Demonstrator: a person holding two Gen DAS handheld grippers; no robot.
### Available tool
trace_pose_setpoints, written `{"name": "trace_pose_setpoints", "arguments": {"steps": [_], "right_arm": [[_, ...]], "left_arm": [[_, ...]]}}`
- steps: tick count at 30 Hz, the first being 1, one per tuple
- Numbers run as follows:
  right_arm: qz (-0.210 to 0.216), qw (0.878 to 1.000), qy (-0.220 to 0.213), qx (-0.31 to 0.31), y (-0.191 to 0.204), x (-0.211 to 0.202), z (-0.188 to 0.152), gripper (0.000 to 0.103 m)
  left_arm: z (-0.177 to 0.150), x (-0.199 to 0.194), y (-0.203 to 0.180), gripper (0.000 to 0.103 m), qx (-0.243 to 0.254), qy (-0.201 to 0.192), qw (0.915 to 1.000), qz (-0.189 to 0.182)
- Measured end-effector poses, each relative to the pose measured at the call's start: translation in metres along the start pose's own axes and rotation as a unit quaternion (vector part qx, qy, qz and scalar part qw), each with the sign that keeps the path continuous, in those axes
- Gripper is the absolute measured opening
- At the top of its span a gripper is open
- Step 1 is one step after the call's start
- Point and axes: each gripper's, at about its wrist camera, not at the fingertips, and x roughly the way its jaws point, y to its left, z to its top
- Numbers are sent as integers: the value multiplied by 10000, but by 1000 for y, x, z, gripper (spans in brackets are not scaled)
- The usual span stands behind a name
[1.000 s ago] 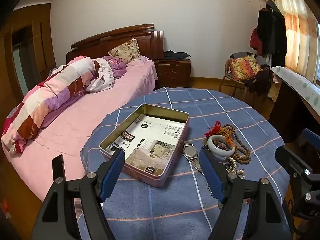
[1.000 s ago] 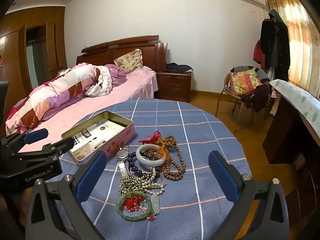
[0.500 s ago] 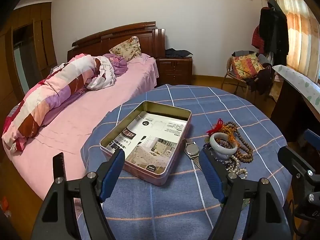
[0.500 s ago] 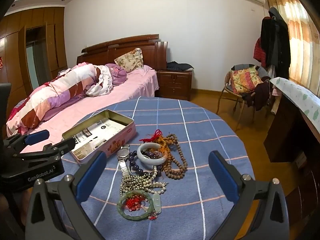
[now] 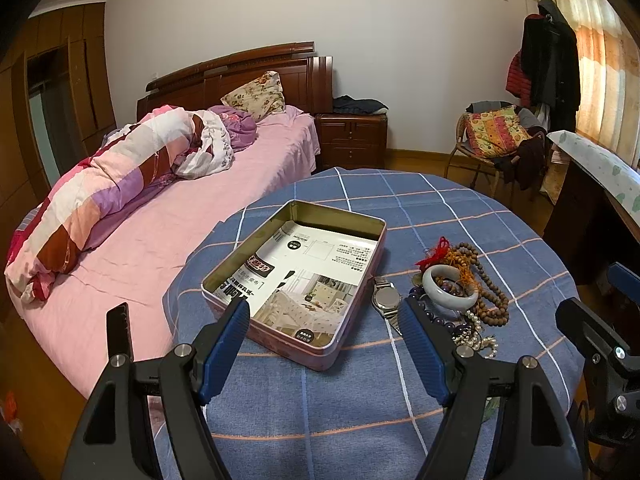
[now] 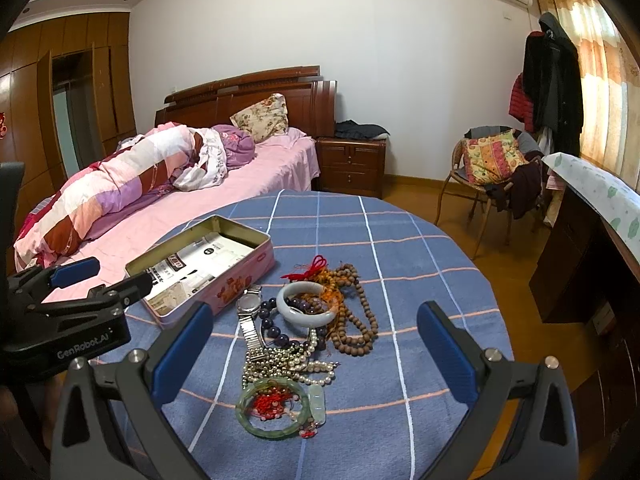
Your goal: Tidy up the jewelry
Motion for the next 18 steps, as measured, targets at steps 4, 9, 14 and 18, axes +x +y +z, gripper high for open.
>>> {"name": "trace_pose_setpoints", "arguments": {"steps": [4,9,14,18], "right_arm": [[-1,10000,11,12,0,0,1,103],[0,10000,6,4,0,0,0,103],[2,10000,20,7,0,0,1,103],[-1,10000,21,6,0,0,1,103]], "left_arm": [[0,0,1,77,-6,4,10000,2],[-1,2,4,77,-27,12,10000,26],[-1,2,4,77,-19,14,10000,23],[-1,2,4,77,-21,14,10000,23]]}}
